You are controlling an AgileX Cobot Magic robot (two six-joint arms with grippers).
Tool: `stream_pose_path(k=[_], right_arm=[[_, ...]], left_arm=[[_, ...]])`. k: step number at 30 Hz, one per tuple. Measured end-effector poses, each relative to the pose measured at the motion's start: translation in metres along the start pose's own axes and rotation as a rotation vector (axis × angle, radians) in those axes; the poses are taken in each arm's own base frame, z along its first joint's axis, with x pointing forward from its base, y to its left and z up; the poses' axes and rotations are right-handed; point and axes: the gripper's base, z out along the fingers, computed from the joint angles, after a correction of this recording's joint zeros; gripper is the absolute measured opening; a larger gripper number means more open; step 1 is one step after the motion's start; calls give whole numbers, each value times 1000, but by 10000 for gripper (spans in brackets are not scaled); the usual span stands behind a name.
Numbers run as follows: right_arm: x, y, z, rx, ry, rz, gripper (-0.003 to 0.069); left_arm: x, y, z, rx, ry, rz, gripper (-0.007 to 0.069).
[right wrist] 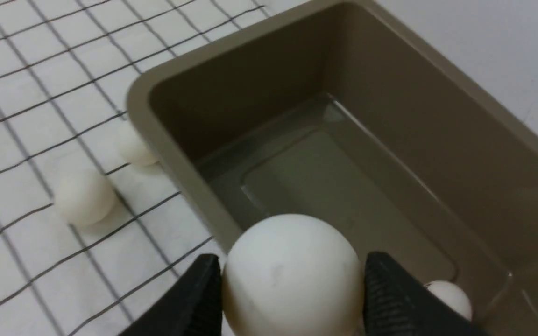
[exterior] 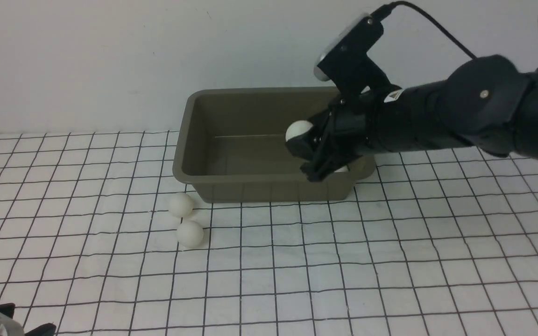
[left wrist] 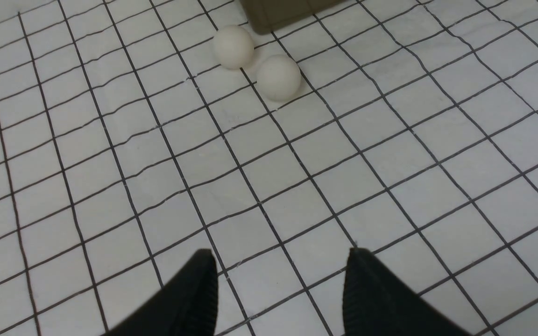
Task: Put the table tennis balls into the box on the white checkered tablecloth.
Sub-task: 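Release the ping pong ball into the bin and lift the gripper away, then reach for and grasp a ping pong ball on the table beside the basket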
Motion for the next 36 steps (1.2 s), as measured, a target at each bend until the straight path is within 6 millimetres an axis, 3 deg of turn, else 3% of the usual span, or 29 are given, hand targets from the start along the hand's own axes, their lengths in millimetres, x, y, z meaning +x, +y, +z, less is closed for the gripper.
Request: stream_pose_path(k=[8,14,18,22,28,36], right_arm=[[12,-41,66,21,55,36,353],[10,-43,69,-26,71,20,356],[11,-44,68,-23,76,3,461],[-4,-57,48,53,17,-12,524],[-38,-89,-20,227,-132,-15,529],[-55,-119,-101,387,-242,21,529]], left_arm=[[0,0,0,0,0,0,335],[0,0,0,0,0,0,335],[0,0,0,0,0,0,335],[0,0,0,0,0,0,335],[0,0,0,0,0,0,335],[0,0,0,0,0,0,335]])
